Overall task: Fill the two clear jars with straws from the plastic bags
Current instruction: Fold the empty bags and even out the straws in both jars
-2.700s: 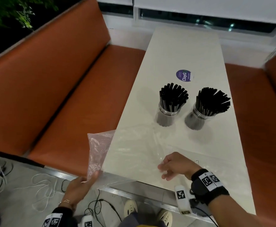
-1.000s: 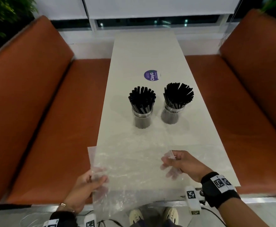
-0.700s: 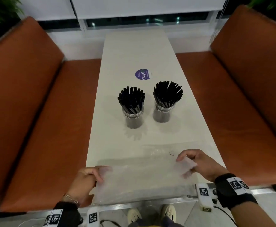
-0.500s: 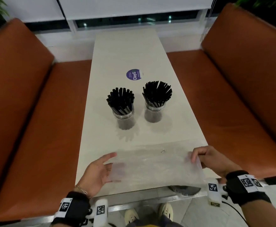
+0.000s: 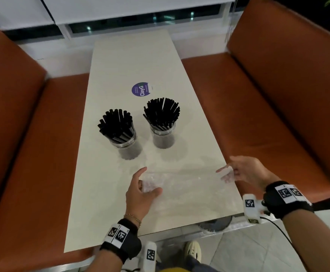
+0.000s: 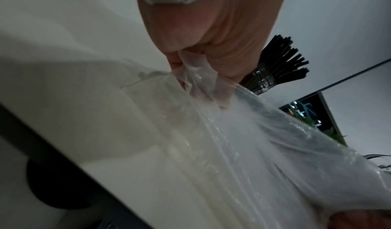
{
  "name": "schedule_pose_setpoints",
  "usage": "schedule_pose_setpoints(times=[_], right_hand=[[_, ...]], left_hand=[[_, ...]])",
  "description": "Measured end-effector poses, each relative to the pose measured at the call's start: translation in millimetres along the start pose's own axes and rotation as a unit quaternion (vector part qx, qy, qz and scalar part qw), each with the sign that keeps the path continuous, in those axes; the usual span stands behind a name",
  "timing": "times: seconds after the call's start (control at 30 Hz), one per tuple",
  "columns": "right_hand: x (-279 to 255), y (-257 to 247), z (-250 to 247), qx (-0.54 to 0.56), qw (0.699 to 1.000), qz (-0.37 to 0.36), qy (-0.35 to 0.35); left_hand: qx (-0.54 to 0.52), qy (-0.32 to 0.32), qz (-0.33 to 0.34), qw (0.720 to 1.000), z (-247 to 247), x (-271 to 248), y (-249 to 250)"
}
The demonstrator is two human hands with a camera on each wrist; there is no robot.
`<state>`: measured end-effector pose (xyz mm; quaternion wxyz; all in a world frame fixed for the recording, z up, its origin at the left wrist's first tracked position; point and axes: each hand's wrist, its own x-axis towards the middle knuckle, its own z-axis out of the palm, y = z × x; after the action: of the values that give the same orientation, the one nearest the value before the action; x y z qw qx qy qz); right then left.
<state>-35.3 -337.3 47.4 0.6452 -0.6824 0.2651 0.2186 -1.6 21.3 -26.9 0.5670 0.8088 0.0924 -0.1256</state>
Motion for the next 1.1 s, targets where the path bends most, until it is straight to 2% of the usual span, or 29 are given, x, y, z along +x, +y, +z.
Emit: schedule_pose_setpoints(times=[0.1,0.23,0.33,0.4,0.43,0.53,0.6,0.63,0.67,0.7,0.77,0.83,0.87,0.93,1.03,1.1], right_hand=[[17.8,-2.2,5.2,-0.169,0.985,-0.02,-0.03],[34.0,-5.1,12.9,-0.366,0.926,-0.05,-0.074],[44.5,-11.7,14.3,-0.423,0.9,-0.076,-0.073],[50.5,-16.1,15.5,-0.445,0.886,-0.117,-0.057],[53.9,-16.0,17.1,-0.449,0.881,-0.139,-0.044],[68.3,-3.8,25.1,-0.443,0.875,-0.198,0.0],[74.9,7.2,32.2,-0.451,0.866,-0.216,0.014],[76.8,12.5,36.0,-0.46,0.86,-0.222,0.019],[79.4,18.9,39.3,-0.483,0.843,-0.235,0.032],[81.3,24.6,42.3,-0.52,0.813,-0.255,0.051],[80.8,31.6,49.7,-0.597,0.74,-0.297,0.084],[75.8,41.6,59.8,-0.646,0.681,-0.334,0.082],[74.7,51.0,64.2,-0.66,0.664,-0.345,0.064],[72.1,71.7,65.8,-0.679,0.656,-0.329,0.03],[73.4,93.4,48.6,-0.682,0.679,-0.273,0.008],[76.2,99.0,40.1,-0.676,0.687,-0.269,0.007]], left_hand=[[0.02,0.045,-0.003,0.999,11.0,-3.1,-1.4],[0.027,0.082,-0.004,0.996,21.3,-8.4,-7.3],[0.026,0.089,0.001,0.996,26.0,-13.0,-13.1],[0.093,0.097,0.035,0.99,28.3,-15.5,-18.6],[0.165,0.102,0.063,0.979,30.3,-16.7,-19.8],[0.388,0.105,0.168,0.9,41.8,-19.9,-13.6],[0.443,0.049,0.244,0.861,58.8,-22.6,-5.1],[0.451,0.011,0.271,0.851,70.6,-23.4,-3.1],[0.454,-0.026,0.283,0.845,84.5,-23.2,-2.1],[0.46,-0.056,0.282,0.84,99.0,-22.0,-0.9],[0.469,-0.108,0.253,0.839,125.6,-19.2,4.8],[0.499,-0.133,0.219,0.828,141.9,-15.6,5.0],[0.511,-0.131,0.21,0.823,145.1,-12.8,1.2],[0.51,-0.107,0.216,0.826,144.3,-9.0,-11.7],[0.494,-0.073,0.233,0.834,123.4,-5.2,-31.1],[0.5,-0.053,0.232,0.833,101.0,-2.8,-42.8]])
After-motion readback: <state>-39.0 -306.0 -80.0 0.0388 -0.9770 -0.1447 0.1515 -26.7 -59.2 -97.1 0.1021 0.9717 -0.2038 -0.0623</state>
